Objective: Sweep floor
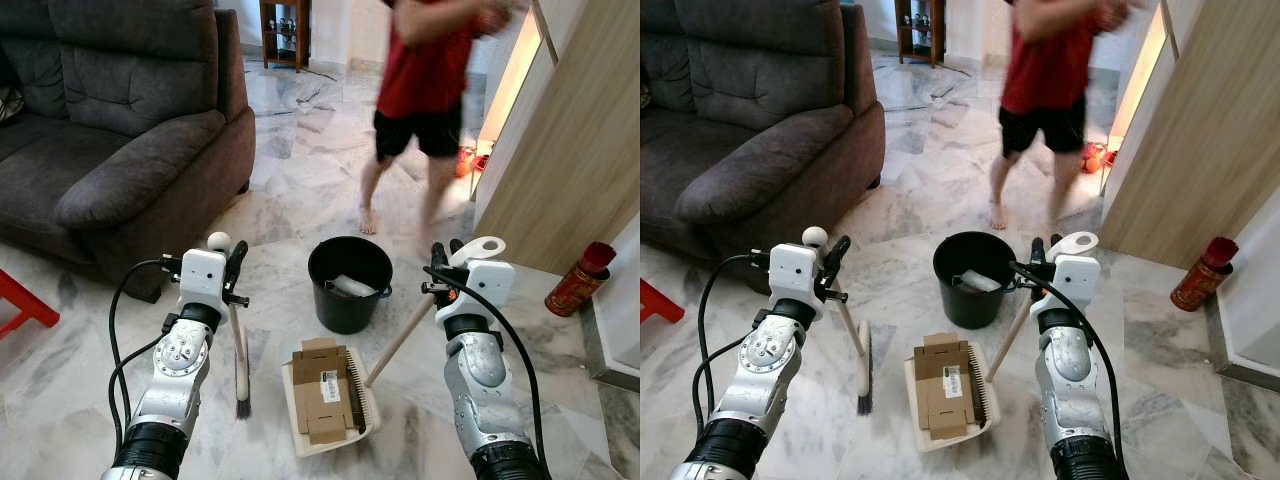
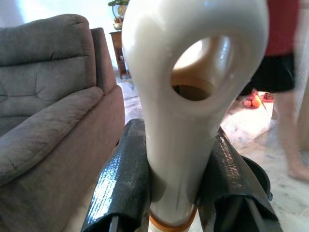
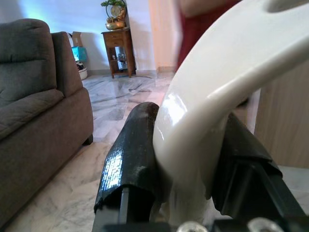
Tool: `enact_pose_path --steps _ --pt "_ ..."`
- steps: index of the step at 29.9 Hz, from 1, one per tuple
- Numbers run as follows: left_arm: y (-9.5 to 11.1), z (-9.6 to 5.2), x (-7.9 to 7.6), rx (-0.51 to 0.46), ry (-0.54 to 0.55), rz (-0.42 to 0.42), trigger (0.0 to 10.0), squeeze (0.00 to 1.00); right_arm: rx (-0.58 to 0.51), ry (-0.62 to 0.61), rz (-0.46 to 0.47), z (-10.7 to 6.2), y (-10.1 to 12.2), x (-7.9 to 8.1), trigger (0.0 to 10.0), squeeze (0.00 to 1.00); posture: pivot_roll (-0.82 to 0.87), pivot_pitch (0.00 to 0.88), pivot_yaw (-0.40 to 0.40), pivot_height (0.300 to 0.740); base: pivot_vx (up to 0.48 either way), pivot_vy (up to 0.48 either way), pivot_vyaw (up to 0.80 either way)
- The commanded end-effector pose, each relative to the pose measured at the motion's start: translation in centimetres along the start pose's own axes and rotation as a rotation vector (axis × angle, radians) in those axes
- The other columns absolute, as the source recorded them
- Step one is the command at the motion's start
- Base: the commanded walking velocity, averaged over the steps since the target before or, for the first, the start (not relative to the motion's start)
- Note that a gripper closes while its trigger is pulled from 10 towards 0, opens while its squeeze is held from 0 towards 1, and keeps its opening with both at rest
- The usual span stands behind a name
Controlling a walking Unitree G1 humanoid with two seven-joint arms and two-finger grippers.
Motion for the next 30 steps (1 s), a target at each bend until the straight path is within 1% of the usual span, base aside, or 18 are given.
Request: enact_pose_path --steps 1,24,30 --pt "1.32 0.48 0.43 -0.055 0.012 0.009 10.0 0.00 -0.059 0.002 0.011 0.59 1.50 0.10 10.0 0.00 0.00 0.000 -0.019 0.740 0.000 0.000 0.00" --pt "1.35 0.56 0.35 -0.058 0.004 0.009 10.0 0.00 -0.064 0.002 0.011 0.68 1.57 0.12 10.0 0.00 0.00 0.000 -0.014 0.740 0.000 0.000 0.00" --pt "1.31 0.56 0.34 -0.056 0.005 0.009 10.0 0.00 -0.065 -0.005 0.004 0.63 1.60 -0.28 10.0 0.00 0.00 0.000 -0.014 0.740 0.000 0.000 0.00"
Point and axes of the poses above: a point about 5 cm out from each wrist's last joint towards the gripper, its own z axis pointing out of the wrist towards the gripper, its own y axis along the axis of the wrist's last joint, x = y × z, the point moved 4 cm from there along z, pointing out of the wrist towards the gripper, and after that the axes turned 2 degrees about -z, right-handed, at the moved point
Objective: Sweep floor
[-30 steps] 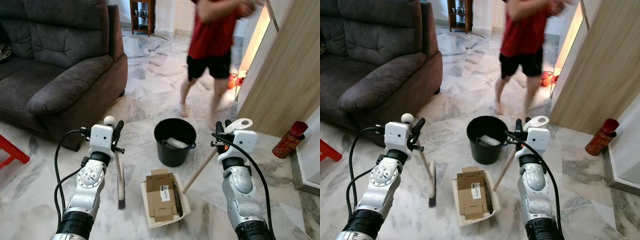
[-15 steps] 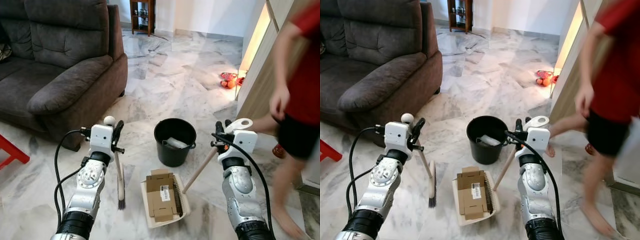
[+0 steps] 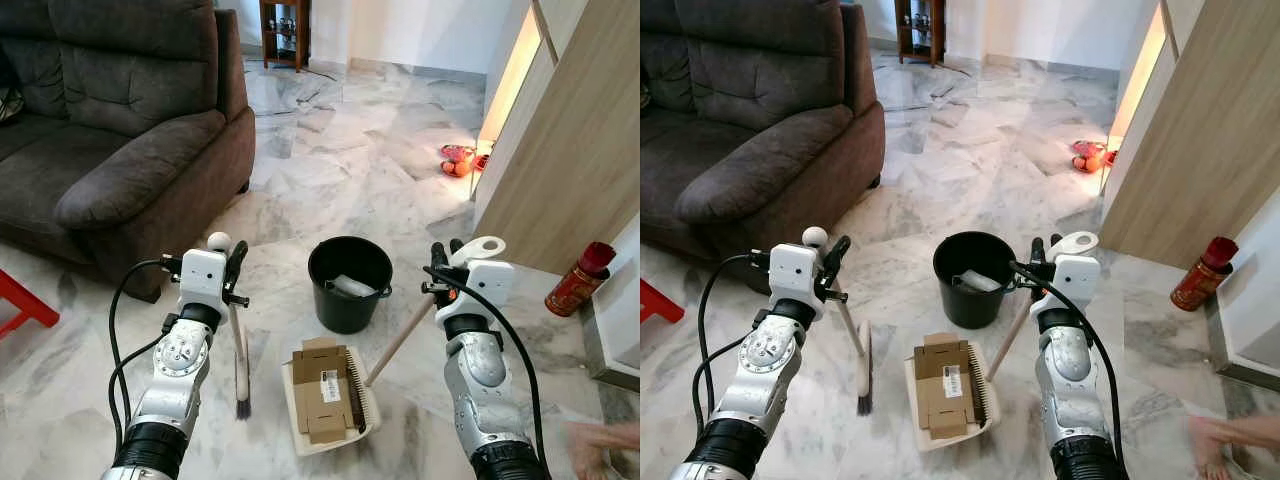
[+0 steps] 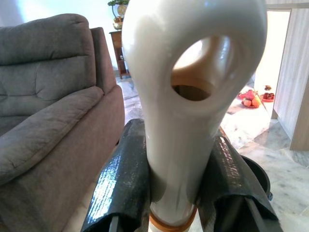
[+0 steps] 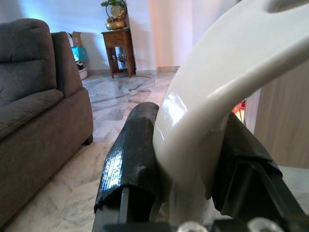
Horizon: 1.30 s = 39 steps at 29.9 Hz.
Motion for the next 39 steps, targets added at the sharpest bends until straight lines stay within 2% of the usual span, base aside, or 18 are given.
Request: enact_pose_path --steps 1,16,23,33,39 --pt "1.3 0.6 0.3 -0.057 0.005 0.009 10.0 0.00 -0.065 -0.007 0.005 0.6 1.6 -0.3 10.0 0.00 0.00 0.000 -0.014 0.740 0.000 0.000 0.00" --pt "1.3 0.6 0.5 -0.052 0.011 0.011 10.0 0.00 -0.078 -0.026 -0.023 0.5 2.1 -1.3 10.0 0.00 0.00 0.000 -0.011 0.740 0.000 0.000 0.00" --pt "1.5 0.7 0.7 -0.058 0.011 0.017 10.0 0.00 -0.118 -0.015 -0.053 0.5 3.5 -1.4 10.0 0.00 0.01 0.000 -0.007 0.740 0.000 0.000 0.00" --pt "1.4 0.5 0.8 -0.051 0.007 0.021 10.0 0.00 -0.212 0.013 -0.073 -0.2 7.4 -1.3 10.0 0.00 0.01 0.000 0.000 0.740 0.000 0.000 0.00" --pt "1.2 0.4 0.7 -0.046 0.005 0.020 10.0 0.00 -0.193 0.035 -0.108 -1.0 8.2 -1.6 10.0 0.00 0.00 0.000 -0.001 0.740 0.000 0.000 0.00"
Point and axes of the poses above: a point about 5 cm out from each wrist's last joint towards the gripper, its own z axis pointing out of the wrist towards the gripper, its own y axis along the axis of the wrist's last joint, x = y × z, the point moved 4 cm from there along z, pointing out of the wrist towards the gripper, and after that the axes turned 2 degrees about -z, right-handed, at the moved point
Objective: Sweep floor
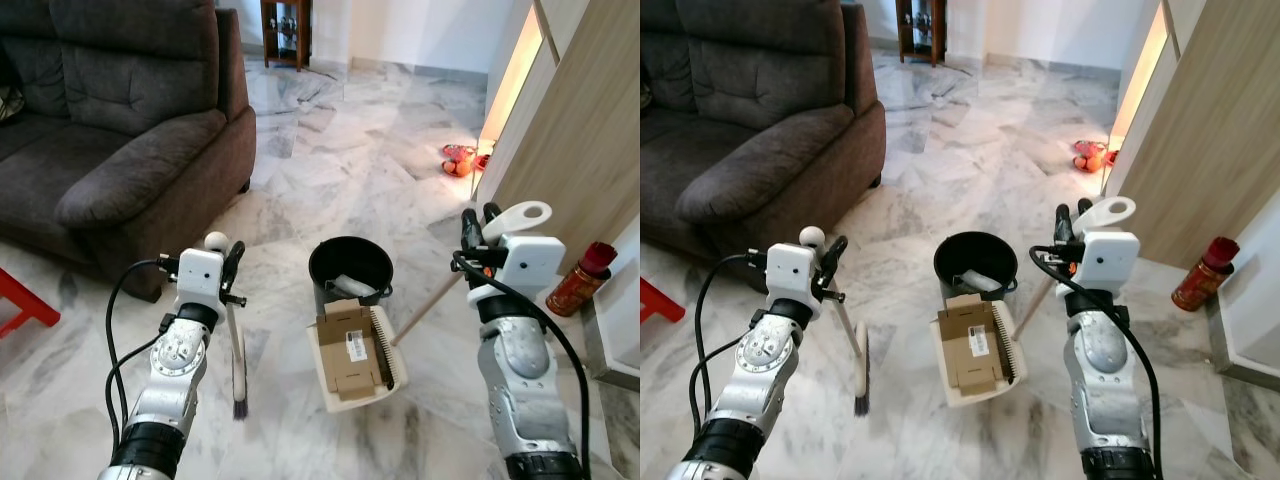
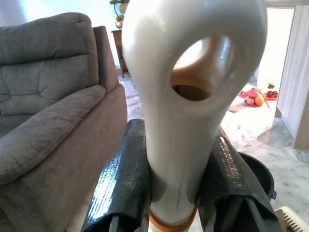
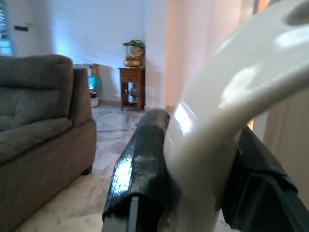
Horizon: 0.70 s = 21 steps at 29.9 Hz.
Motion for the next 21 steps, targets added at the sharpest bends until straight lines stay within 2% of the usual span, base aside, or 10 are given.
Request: enact_pose_path --steps 1,6,14,17,21 --pt "1.3 0.4 0.3 -0.050 0.000 0.011 10.0 0.00 -0.031 0.003 -0.023 -0.1 1.5 -0.3 10.0 0.00 0.00 0.000 -0.002 0.740 0.000 0.000 0.00" --pt "1.2 0.3 0.2 -0.051 -0.003 0.007 10.0 0.00 -0.044 -0.022 0.008 -0.2 2.6 -0.8 10.0 0.00 0.00 0.000 -0.002 0.740 0.000 0.000 0.00" --pt "1.3 0.2 0.1 -0.057 -0.005 0.005 10.0 0.00 -0.123 -0.027 0.052 0.5 5.1 -0.3 10.0 0.00 -0.01 0.000 0.001 0.740 0.000 0.000 0.00" --pt "1.3 0.1 -0.1 -0.063 -0.008 0.002 10.0 0.00 -0.140 -0.063 0.084 0.7 5.1 -0.5 10.0 0.00 0.00 0.000 -0.003 0.740 0.000 0.000 0.00" --pt "1.2 0.0 -0.2 -0.061 -0.006 -0.001 10.0 0.00 -0.136 -0.059 0.080 0.7 5.3 -0.2 10.0 0.00 0.00 0.000 -0.004 0.740 0.000 0.000 0.00"
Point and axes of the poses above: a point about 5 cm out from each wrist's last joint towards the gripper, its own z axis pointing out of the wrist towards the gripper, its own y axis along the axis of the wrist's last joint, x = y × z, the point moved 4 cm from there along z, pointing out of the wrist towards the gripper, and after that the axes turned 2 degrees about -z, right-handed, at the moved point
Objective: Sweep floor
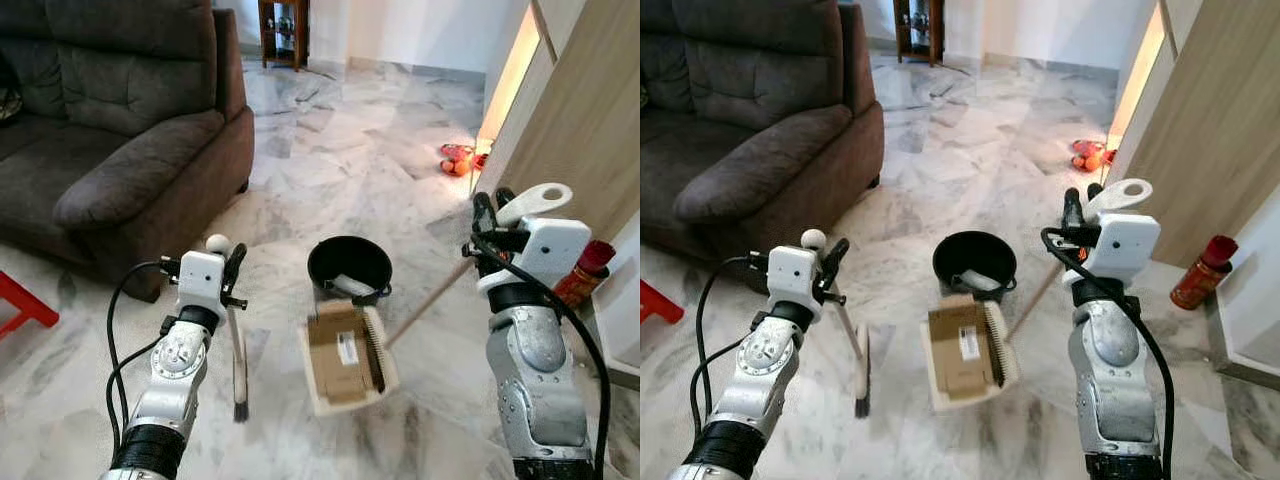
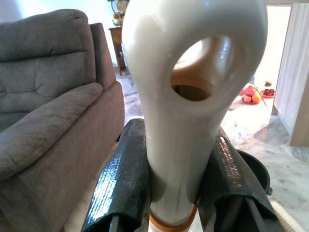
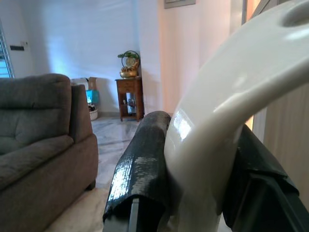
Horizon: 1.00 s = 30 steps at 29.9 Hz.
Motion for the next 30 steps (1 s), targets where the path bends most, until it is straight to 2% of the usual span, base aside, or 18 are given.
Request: enact_pose_path --steps 1,9,13,20,26,30 --pt "1.6 0.3 0.1 -0.073 0.000 0.006 10.0 0.00 -0.111 -0.009 0.014 0.4 2.9 0.0 10.0 0.00 -0.01 0.000 -0.003 0.740 0.000 0.000 0.00" --pt "1.6 0.4 0.1 -0.071 -0.002 0.006 10.0 0.00 -0.178 -0.055 0.022 1.2 4.8 -0.7 10.0 0.00 -0.01 0.000 0.002 0.740 0.000 0.000 0.00" --pt "1.7 0.6 0.2 -0.074 -0.002 0.009 10.0 0.00 -0.226 -0.077 0.049 1.5 5.6 -0.5 10.0 0.00 0.00 0.000 0.008 0.740 0.000 0.000 0.00" --pt "2.1 0.3 0.1 -0.094 -0.008 0.062 10.0 0.00 -0.215 -0.082 0.085 1.8 4.9 0.2 10.0 0.00 0.02 0.000 0.003 0.740 0.000 0.000 0.00" --pt "2.5 0.0 1.0 -0.114 0.042 0.083 10.0 0.00 -0.217 -0.085 0.097 2.2 4.9 0.3 10.0 0.00 0.02 0.000 -0.002 0.740 0.000 0.000 0.00" --pt "2.5 0.0 0.9 -0.116 0.045 0.089 10.0 0.00 -0.212 -0.076 0.103 2.2 4.7 0.6 10.0 0.00 0.02 0.000 -0.004 0.740 0.258 0.000 0.00"
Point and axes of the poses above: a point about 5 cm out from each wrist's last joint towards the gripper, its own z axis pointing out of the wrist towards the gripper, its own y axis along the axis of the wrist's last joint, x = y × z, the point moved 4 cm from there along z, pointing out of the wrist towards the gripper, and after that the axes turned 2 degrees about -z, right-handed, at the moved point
